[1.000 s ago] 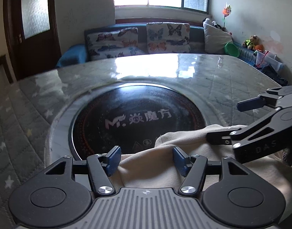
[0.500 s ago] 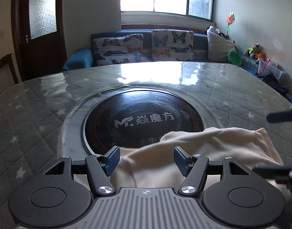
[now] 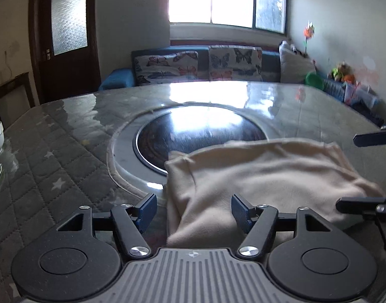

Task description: Fold clothes

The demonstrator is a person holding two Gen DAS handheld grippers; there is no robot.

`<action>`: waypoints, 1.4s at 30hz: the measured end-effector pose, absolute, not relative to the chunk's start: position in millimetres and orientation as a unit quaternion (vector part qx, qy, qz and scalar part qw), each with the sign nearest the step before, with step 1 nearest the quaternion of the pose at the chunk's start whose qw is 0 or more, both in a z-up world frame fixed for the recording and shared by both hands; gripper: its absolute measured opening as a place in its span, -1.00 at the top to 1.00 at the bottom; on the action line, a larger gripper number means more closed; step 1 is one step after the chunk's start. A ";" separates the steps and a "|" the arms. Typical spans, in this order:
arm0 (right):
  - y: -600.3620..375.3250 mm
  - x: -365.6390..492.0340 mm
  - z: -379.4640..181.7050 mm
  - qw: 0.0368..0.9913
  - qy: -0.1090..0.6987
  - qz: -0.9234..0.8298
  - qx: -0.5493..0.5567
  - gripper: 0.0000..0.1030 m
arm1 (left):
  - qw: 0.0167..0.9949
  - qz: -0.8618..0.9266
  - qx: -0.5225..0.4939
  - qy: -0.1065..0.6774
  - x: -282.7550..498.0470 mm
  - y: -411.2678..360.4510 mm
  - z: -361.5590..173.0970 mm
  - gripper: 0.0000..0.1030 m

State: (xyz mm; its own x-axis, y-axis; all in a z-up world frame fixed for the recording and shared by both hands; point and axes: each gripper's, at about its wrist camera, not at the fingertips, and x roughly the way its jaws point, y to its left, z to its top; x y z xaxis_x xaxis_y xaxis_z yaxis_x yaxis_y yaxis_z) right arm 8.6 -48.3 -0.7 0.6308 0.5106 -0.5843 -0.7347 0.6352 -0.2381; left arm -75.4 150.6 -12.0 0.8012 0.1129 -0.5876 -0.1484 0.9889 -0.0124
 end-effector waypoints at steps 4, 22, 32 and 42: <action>-38.9 1.7 4.8 0.869 0.226 0.372 -0.236 -1.00 | 0.940 0.076 -0.061 0.326 -76.1 165.0 -15.5 -0.38; -12.6 -7.7 -6.2 0.851 0.242 0.392 -0.251 -1.00 | 0.941 0.088 -0.074 0.318 -90.8 176.3 -20.9 -0.58; 33.7 -24.9 -5.5 0.817 0.227 0.449 -0.284 -0.87 | 0.940 0.118 -0.092 0.308 -100.9 201.5 -11.3 -0.71; 67.5 -37.0 -16.5 0.786 0.217 0.475 -0.330 -0.37 | 0.923 0.132 -0.168 0.321 -103.5 234.4 -10.3 -0.52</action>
